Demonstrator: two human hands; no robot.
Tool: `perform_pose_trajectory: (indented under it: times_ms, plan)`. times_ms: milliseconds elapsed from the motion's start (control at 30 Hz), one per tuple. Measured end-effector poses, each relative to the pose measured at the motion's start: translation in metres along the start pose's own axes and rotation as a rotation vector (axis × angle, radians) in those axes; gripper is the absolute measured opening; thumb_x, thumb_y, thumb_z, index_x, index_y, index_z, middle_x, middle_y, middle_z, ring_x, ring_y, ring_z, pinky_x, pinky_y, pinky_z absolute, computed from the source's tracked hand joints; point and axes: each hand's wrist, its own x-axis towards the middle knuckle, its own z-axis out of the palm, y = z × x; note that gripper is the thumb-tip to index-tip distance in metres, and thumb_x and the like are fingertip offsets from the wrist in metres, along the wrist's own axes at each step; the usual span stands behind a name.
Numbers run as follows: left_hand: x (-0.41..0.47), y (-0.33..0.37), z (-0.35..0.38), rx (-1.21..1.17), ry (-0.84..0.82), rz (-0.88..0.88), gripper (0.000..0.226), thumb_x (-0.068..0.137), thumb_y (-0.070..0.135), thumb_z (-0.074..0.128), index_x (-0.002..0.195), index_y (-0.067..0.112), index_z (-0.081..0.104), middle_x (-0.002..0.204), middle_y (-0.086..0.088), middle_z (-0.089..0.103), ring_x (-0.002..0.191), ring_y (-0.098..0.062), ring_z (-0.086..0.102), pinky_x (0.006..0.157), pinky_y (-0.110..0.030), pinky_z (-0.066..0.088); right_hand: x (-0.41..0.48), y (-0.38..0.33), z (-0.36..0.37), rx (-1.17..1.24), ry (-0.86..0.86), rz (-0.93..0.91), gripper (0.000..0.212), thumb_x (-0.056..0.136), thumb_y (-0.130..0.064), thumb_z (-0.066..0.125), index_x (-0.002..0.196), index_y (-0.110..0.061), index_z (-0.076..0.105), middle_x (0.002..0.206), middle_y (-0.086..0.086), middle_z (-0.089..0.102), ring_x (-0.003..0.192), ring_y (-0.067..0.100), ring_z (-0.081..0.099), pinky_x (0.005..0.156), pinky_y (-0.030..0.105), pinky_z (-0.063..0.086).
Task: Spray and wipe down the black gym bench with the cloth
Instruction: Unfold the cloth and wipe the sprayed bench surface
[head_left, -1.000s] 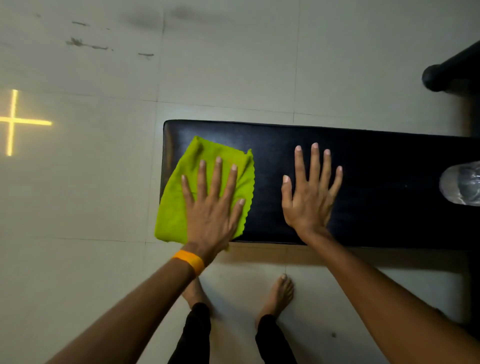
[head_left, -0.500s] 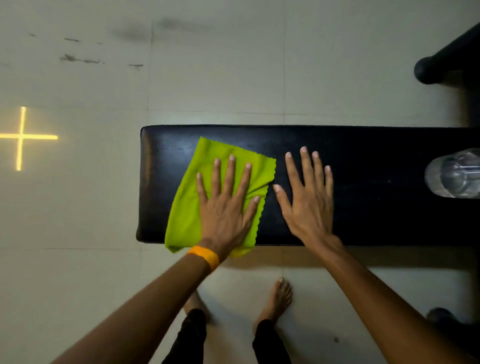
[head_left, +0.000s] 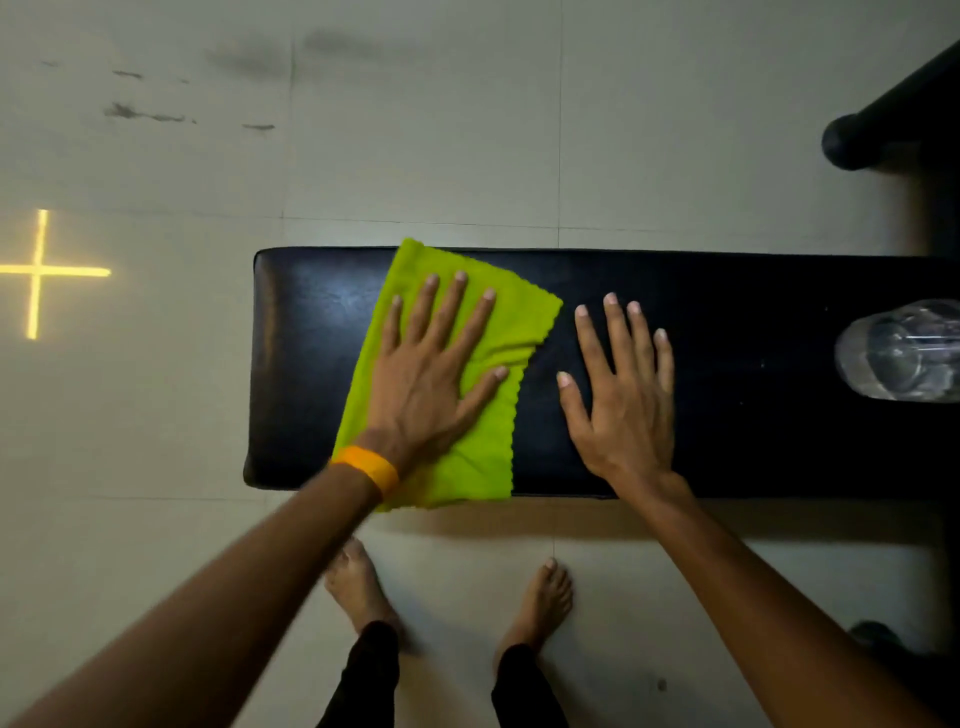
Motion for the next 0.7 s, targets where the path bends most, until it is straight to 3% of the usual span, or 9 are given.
perform_pose_trajectory:
  times_ms: [67,200,300,500,700]
  plan:
    - [0.02,-0.028,-0.006,0.046,-0.003,0.01,0.076,0.098,0.07,0.027,0.162,0.031,0.015,0.17,-0.003,0.011,0.157,-0.028,0.007,0.125,-0.056,0.01,0.001,-0.001,0.001,-0.013,0.0,-0.003,0.065,0.101,-0.048,0.034,0.16,-0.024,0.02,0.169,0.007,0.013,0.156,0.027,0.009,0.125,0.051,0.011]
    - [-0.016,-0.015,0.003,0.005,0.035,-0.212,0.076,0.099,0.067,0.028,0.162,0.027,0.015,0.171,-0.006,0.008,0.157,-0.03,0.002,0.125,-0.056,0.006,-0.003,0.0,0.003,-0.02,-0.016,0.0,0.066,0.101,-0.049,0.033,0.16,-0.024,0.018,0.169,0.007,0.011,0.157,0.026,0.007,0.125,0.051,0.011]
    - [-0.038,-0.013,0.002,0.003,0.017,-0.208,0.077,0.098,0.068,0.03,0.162,0.028,0.015,0.171,-0.005,0.006,0.157,-0.031,0.0,0.124,-0.06,0.006,-0.001,-0.003,0.001,-0.016,-0.024,0.004,0.066,0.101,-0.048,0.034,0.16,-0.024,0.018,0.169,0.007,0.011,0.157,0.026,0.007,0.125,0.052,0.011]
    - [0.017,-0.01,0.002,-0.003,0.052,-0.363,0.076,0.098,0.069,0.024,0.162,0.029,0.014,0.171,-0.006,0.008,0.157,-0.036,0.002,0.119,-0.07,0.005,0.002,-0.002,0.002,-0.022,-0.007,-0.002,0.065,0.101,-0.049,0.033,0.16,-0.024,0.019,0.169,0.007,0.012,0.156,0.027,0.009,0.125,0.051,0.01]
    - [-0.048,0.072,0.021,-0.007,0.029,-0.242,0.073,0.101,0.063,0.031,0.162,0.026,0.016,0.17,-0.009,0.008,0.156,-0.038,0.003,0.117,-0.071,0.007,-0.009,0.002,-0.004,0.247,0.031,0.033,0.061,0.102,-0.027,0.041,0.159,-0.017,0.022,0.168,0.009,0.016,0.156,0.026,0.012,0.126,0.048,0.016]
